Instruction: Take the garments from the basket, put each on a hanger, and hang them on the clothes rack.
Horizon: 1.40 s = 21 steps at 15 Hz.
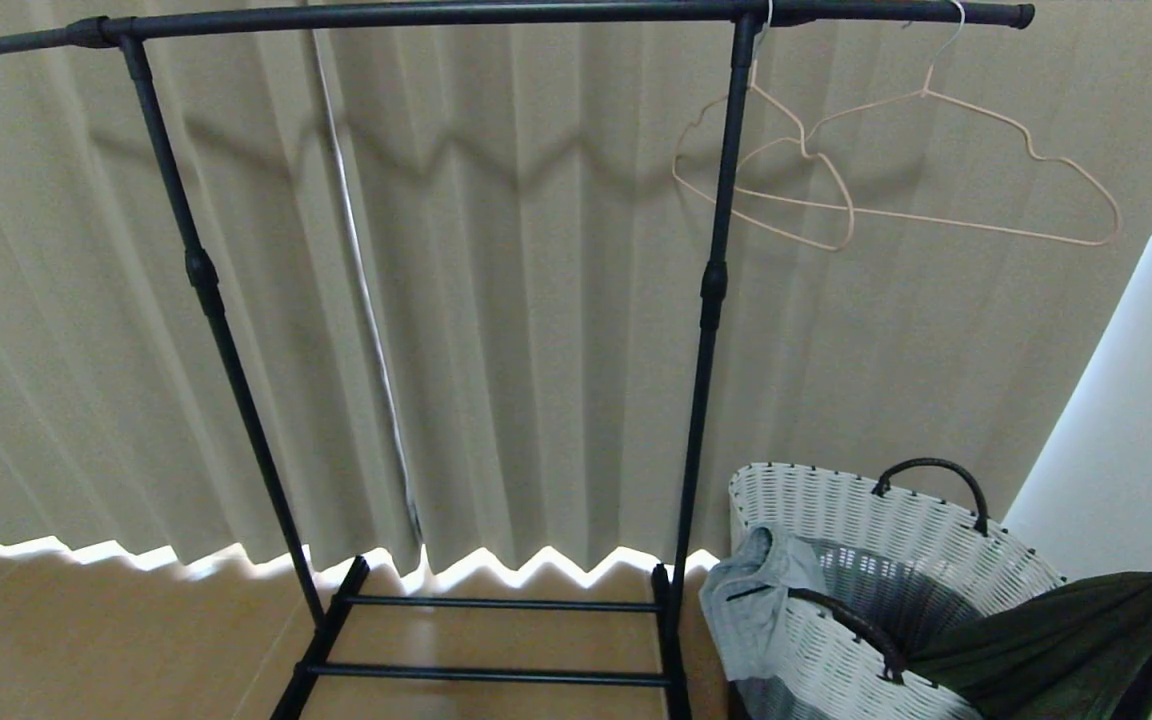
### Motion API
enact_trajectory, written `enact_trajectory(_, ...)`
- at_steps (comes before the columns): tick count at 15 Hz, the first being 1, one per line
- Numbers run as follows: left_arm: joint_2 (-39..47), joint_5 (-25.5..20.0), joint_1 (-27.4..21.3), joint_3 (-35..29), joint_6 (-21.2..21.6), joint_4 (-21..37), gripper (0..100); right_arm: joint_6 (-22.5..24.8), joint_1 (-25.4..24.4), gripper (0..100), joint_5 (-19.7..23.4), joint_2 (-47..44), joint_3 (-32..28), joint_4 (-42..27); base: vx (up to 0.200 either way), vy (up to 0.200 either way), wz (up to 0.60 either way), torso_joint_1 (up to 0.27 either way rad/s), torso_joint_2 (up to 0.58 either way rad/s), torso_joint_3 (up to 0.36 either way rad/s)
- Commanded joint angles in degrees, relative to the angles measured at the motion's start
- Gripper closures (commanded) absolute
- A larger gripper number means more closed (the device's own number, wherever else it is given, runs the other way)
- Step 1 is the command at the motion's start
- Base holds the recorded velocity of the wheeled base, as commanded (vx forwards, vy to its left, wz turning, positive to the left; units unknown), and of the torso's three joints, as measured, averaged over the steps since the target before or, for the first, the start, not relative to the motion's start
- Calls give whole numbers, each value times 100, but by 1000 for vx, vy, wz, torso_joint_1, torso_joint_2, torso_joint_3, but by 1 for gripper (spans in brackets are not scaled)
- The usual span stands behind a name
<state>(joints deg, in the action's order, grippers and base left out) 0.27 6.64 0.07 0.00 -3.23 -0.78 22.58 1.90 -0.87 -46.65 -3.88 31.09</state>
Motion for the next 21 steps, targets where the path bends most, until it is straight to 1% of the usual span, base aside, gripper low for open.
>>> enact_trajectory(1,0,4,1,0,-11,-1,0,1,-41,100,-1,-28,36,-24,0,200,0,-7,2,2)
enact_trajectory(3,0,4,1,0,-11,-10,0,1,-50,100,-1,7,-17,-243,0,200,0,0,0,5)
enact_trajectory(11,0,12,1,0,-11,-1,0,1,-50,100,51,-10,-61,-270,0,200,0,-3,1,3)
enact_trajectory(15,0,30,1,0,15,-1,0,10,-58,100,69,-63,-131,-279,0,0,0,0,0,0)
enact_trajectory(16,0,30,1,0,15,-1,0,1,-102,100,166,-81,-201,-340,0,0,0,0,0,0)
enact_trajectory(18,8,-5,1,0,42,-1,0,1,-357,100,245,-90,-439,-533,0,0,0,0,0,0)
enact_trajectory(19,8,-5,1,0,51,-1,0,1,-384,100,245,-90,-465,-560,0,0,0,0,0,0)
enact_trajectory(20,8,-14,1,0,95,8,0,1,-718,100,254,-98,-658,-736,0,0,0,0,0,0)
enact_trajectory(21,8,-14,1,0,95,8,0,1,-744,100,254,-98,-667,-744,0,0,0,0,0,0)
